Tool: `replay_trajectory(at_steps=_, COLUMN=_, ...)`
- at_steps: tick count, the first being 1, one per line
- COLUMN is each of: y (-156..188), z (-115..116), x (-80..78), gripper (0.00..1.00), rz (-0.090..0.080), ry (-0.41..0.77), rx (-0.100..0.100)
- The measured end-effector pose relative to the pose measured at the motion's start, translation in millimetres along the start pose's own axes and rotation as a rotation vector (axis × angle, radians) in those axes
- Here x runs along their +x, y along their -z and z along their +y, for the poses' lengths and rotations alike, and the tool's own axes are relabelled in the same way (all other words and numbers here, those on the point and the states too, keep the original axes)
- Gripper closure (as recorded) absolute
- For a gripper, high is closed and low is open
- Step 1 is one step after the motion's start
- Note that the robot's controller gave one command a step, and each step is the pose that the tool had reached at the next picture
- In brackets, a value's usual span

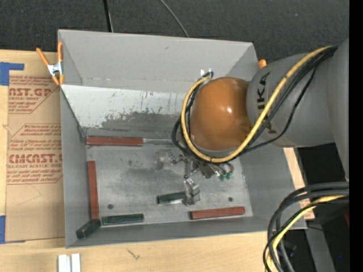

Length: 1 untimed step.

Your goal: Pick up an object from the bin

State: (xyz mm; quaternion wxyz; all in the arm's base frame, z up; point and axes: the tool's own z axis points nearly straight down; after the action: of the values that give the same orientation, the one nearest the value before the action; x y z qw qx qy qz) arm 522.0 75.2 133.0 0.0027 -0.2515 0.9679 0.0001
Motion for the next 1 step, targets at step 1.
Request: replay_trajectory(at_steps=1, y=-14.2, z=-1.7, x=23.5, gripper=0.00, rz=0.014, ry=-0.004, rx=-0.007)
